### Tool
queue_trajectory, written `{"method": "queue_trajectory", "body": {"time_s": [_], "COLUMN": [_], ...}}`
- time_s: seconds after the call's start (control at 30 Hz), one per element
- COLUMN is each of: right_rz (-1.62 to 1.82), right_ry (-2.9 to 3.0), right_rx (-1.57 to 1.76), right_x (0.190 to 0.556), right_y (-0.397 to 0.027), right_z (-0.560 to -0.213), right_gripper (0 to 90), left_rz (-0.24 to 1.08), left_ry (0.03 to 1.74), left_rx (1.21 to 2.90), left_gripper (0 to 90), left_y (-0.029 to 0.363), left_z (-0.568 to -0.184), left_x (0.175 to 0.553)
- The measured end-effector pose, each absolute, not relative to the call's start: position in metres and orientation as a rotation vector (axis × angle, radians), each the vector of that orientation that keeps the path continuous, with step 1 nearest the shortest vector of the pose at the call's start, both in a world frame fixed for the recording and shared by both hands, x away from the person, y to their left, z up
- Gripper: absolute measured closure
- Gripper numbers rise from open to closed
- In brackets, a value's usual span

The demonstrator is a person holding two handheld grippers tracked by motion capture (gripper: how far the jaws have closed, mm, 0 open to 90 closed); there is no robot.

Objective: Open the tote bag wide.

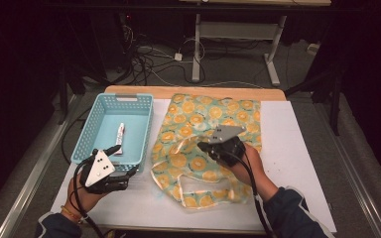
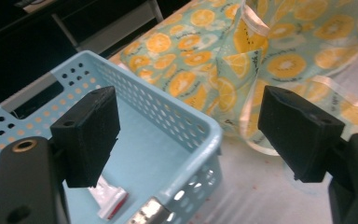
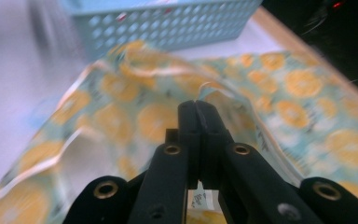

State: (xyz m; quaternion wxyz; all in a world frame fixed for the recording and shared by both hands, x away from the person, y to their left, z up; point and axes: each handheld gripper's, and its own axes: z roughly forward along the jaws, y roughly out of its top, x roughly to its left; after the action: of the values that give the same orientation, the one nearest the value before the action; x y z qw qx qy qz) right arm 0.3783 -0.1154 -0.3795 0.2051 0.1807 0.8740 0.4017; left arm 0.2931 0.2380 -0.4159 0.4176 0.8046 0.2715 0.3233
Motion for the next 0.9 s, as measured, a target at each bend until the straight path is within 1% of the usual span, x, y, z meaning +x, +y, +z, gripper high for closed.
{"method": "queue_trajectory", "body": {"time_s": [0.1, 0.23, 0.43, 0.53, 0.63, 0.67, 0.7, 0.9], "right_rz": [1.119, 1.107, 1.097, 1.096, 1.134, 1.144, 1.144, 1.186], "right_ry": [2.384, 2.338, 2.273, 2.239, 2.187, 2.153, 2.153, 2.078], "right_rx": [0.55, 0.583, 0.685, 0.745, 0.774, 0.781, 0.781, 0.757], "right_x": [0.403, 0.418, 0.446, 0.459, 0.462, 0.459, 0.459, 0.444], "right_y": [-0.106, -0.104, -0.114, -0.123, -0.134, -0.141, -0.141, -0.158], "right_z": [-0.365, -0.356, -0.352, -0.348, -0.338, -0.33, -0.33, -0.301], "right_gripper": [90.0, 90.0, 90.0, 90.0, 90.0, 90.0, 90.0, 90.0], "left_rz": [0.821, 0.821, 0.811, 0.831, 0.844, 0.846, 0.854, 0.85], "left_ry": [0.698, 0.718, 0.74, 0.741, 0.754, 0.762, 0.769, 0.845], "left_rx": [2.011, 2.004, 2.008, 2.002, 2.0, 2.001, 2.002, 1.983], "left_gripper": [20.7, 20.7, 20.7, 20.7, 20.6, 20.6, 20.6, 20.6], "left_y": [0.243, 0.248, 0.251, 0.251, 0.252, 0.253, 0.254, 0.265], "left_z": [-0.415, -0.416, -0.417, -0.415, -0.414, -0.414, -0.413, -0.412], "left_x": [0.297, 0.301, 0.307, 0.31, 0.311, 0.312, 0.313, 0.315]}}
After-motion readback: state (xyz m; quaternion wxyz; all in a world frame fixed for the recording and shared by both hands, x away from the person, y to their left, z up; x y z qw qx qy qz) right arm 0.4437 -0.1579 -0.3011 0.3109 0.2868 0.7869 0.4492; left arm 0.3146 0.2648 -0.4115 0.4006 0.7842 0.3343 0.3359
